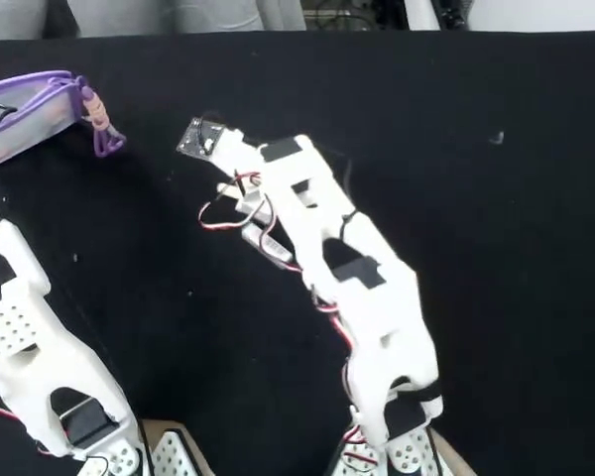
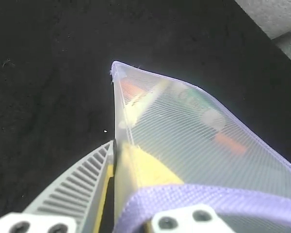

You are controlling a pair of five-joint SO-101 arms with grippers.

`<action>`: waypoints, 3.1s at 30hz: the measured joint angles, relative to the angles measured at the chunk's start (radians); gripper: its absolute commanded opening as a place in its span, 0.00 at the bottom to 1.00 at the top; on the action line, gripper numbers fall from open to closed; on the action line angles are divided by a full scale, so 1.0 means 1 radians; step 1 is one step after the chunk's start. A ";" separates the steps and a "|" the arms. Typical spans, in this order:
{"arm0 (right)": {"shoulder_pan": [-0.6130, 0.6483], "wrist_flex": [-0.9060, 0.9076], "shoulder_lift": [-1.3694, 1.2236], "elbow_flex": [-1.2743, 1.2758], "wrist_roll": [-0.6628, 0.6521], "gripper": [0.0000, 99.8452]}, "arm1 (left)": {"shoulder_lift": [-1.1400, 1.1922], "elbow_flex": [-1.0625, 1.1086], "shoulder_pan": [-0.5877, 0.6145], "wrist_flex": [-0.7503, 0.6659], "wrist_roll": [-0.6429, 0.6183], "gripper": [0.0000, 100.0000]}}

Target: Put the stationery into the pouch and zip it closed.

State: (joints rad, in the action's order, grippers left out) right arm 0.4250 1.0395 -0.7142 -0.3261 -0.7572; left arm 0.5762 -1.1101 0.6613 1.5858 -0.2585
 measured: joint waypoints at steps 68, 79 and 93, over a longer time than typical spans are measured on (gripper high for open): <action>-0.089 0.126 -0.219 -0.379 0.058 0.17 | 0.140 -0.230 -0.089 0.127 0.000 0.03; -0.091 0.126 -0.235 -0.404 0.058 0.02 | 0.141 -0.226 -0.091 0.121 0.000 0.03; -0.092 0.295 -0.235 -0.582 0.097 0.02 | 0.141 -0.221 -0.112 0.121 0.002 0.03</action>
State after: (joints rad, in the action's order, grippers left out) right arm 0.3330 1.3341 -0.9490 -0.9076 -0.6605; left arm 0.7173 -1.3311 0.5493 1.7070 -0.2570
